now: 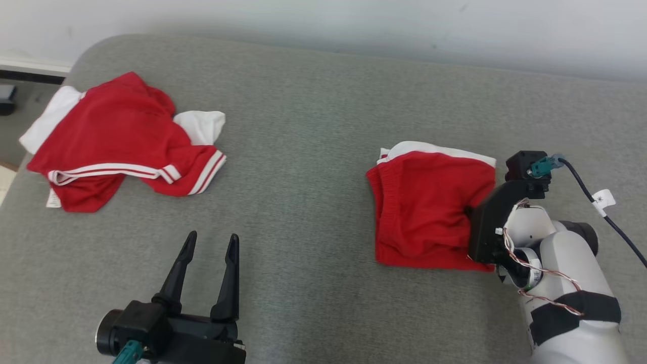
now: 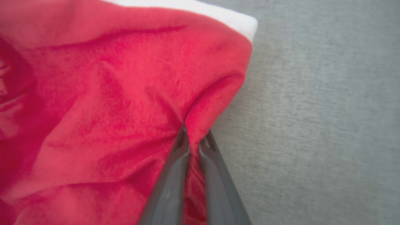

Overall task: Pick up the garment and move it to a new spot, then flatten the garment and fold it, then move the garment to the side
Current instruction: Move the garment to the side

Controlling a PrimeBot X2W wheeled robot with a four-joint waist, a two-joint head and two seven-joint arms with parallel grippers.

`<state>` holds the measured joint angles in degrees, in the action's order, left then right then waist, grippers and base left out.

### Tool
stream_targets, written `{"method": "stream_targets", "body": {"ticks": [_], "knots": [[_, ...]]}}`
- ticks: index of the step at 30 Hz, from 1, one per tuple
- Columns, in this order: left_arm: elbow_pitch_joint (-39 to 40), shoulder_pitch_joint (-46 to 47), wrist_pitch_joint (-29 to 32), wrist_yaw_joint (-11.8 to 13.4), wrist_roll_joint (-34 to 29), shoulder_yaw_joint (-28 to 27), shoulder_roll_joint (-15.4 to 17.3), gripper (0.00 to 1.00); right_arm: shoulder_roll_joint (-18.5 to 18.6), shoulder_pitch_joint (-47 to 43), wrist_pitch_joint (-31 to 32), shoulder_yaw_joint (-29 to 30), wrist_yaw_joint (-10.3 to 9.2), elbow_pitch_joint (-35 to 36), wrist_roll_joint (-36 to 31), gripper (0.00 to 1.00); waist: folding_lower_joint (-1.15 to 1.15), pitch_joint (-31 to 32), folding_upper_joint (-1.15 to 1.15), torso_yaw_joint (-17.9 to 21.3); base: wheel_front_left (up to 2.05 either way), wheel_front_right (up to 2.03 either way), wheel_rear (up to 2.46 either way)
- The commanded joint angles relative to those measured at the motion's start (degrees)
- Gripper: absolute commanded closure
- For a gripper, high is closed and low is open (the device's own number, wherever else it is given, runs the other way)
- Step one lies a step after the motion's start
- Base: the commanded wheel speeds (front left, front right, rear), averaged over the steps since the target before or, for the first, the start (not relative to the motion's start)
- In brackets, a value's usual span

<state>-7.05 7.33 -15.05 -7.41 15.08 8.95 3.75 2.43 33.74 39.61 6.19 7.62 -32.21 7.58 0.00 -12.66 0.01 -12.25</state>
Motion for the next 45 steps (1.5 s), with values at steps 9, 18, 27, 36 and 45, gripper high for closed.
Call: {"method": "stream_targets", "body": {"ticks": [9, 18, 27, 36, 45], "knots": [[2.31, 1.85, -0.23, -0.04, -0.31, -1.71, 0.94, 0.00, 4.53, -7.22, 6.55, 1.85, -0.19, 16.18, -8.28, 1.00, 0.00, -4.04, -0.01, 7.79, 0.00, 0.00, 0.00], [4.08, 4.51, -0.23, -0.04, -0.99, -1.38, 3.10, 0.00, 20.18, -5.57, 5.02, 1.19, -0.19, 19.25, -10.52, 1.00, 0.00, -9.55, -0.01, 10.28, 0.00, 0.00, 0.00], [5.46, 6.56, -0.23, -0.04, -1.07, -0.90, 4.49, 0.00, 35.40, -1.63, -8.05, 0.54, -0.19, 7.43, -12.13, 1.00, 0.00, -14.53, -0.01, 8.36, 0.00, 0.00, 0.00], [5.65, 7.07, -0.23, -0.04, -0.77, -0.45, 4.25, 0.00, 39.26, 0.92, -21.07, 2.05, -0.19, -0.63, -16.10, 1.00, 0.00, -15.58, -0.01, 9.23, 0.00, 0.00, 0.00], [4.65, 7.39, -0.23, -0.04, -0.92, 0.57, 4.54, 0.00, 34.83, 2.18, -23.21, 3.72, -0.19, -1.55, -18.23, 0.00, 0.00, -14.47, -0.01, 10.21, 0.00, 0.00, 0.00]]}}
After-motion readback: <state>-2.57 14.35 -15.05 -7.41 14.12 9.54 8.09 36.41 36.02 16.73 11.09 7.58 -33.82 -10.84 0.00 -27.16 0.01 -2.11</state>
